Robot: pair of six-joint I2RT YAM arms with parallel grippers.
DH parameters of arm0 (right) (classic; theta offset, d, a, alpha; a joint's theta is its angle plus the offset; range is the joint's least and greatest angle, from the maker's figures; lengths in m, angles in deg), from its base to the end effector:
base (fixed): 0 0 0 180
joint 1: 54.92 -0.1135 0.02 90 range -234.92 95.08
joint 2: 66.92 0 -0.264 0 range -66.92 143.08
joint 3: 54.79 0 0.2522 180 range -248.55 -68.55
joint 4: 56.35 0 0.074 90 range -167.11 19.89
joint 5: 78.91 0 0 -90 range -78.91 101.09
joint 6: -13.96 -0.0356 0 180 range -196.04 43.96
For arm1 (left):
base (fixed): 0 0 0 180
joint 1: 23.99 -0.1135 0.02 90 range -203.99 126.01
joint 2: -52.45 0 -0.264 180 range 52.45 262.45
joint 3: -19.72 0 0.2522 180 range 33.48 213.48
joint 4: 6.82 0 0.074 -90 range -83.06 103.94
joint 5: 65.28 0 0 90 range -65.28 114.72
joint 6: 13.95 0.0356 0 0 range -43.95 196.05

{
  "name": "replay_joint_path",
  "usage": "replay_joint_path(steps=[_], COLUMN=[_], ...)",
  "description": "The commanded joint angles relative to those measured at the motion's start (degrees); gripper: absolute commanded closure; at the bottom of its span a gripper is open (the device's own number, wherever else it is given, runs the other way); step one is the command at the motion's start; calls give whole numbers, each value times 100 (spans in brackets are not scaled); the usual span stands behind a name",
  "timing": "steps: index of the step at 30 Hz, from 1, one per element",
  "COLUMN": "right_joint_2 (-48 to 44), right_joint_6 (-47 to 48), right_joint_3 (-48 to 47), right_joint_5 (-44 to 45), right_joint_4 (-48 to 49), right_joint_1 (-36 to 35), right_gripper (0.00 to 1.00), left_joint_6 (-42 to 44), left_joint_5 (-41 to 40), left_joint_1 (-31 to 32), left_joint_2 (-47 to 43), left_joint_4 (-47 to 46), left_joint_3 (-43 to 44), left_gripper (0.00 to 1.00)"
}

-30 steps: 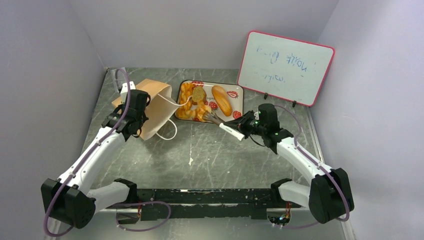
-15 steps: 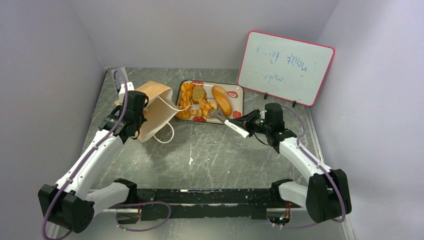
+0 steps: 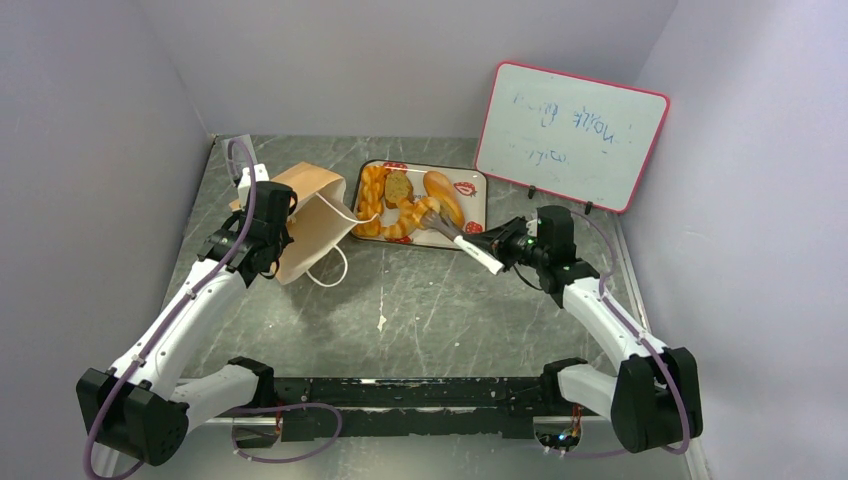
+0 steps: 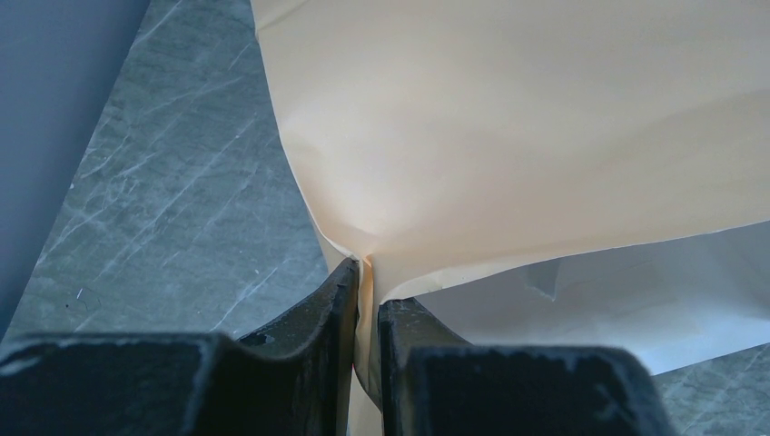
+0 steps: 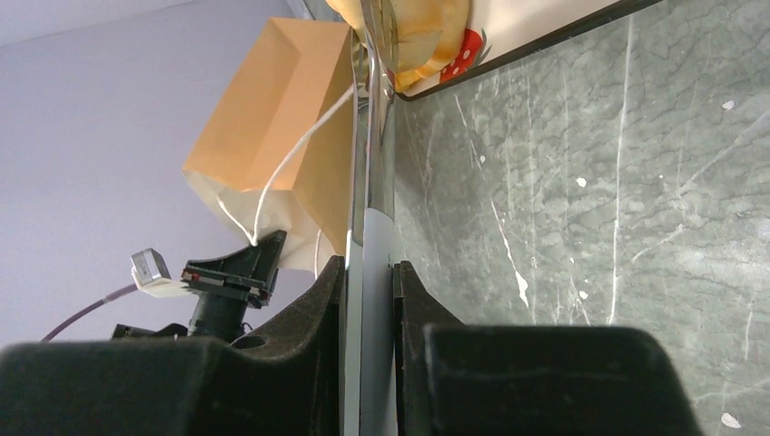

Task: Take the fake bread out of the paper bag
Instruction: Place the fake bread in the container.

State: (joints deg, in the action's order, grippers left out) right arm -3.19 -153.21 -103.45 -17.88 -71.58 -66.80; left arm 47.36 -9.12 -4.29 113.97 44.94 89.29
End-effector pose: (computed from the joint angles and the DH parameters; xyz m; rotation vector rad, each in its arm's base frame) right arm 0.2288 0.0658 0.2316 0.9777 2.1743 1.3833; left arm 0.2126 -0.0551 0.3093 -0.4519 2.1437 0.2222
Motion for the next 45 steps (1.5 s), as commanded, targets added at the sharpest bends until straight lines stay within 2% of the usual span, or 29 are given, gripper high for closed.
replay_joint_path(steps=[1, 18, 26, 30, 41, 45], right_joint_2=[-22, 944, 1100, 1013, 792, 745], right_joint_6=[36, 211, 272, 311, 261, 215], right_joint_3=[106, 130, 35, 48, 219, 265], right_joint_5=[-97, 120, 190, 182, 148, 70], right_joint_4=[306, 693, 553, 472, 384, 420], right_joint_1=[86, 137, 148, 173, 254, 279], right_gripper=[99, 96, 68, 59, 60, 67], left_joint_6=[17, 106, 127, 127, 101, 74], left_joint_5=[-11, 62, 61, 67, 119, 123], left_joint_1=[-37, -37, -39, -46, -46, -46], left_joint_2=[-40, -41, -102, -116, -85, -85], left_joint_4=[-21, -108, -117, -135, -192, -177], left_joint_3=[103, 79, 23, -24, -59, -70], left_gripper=[93, 93, 93, 93, 93, 93])
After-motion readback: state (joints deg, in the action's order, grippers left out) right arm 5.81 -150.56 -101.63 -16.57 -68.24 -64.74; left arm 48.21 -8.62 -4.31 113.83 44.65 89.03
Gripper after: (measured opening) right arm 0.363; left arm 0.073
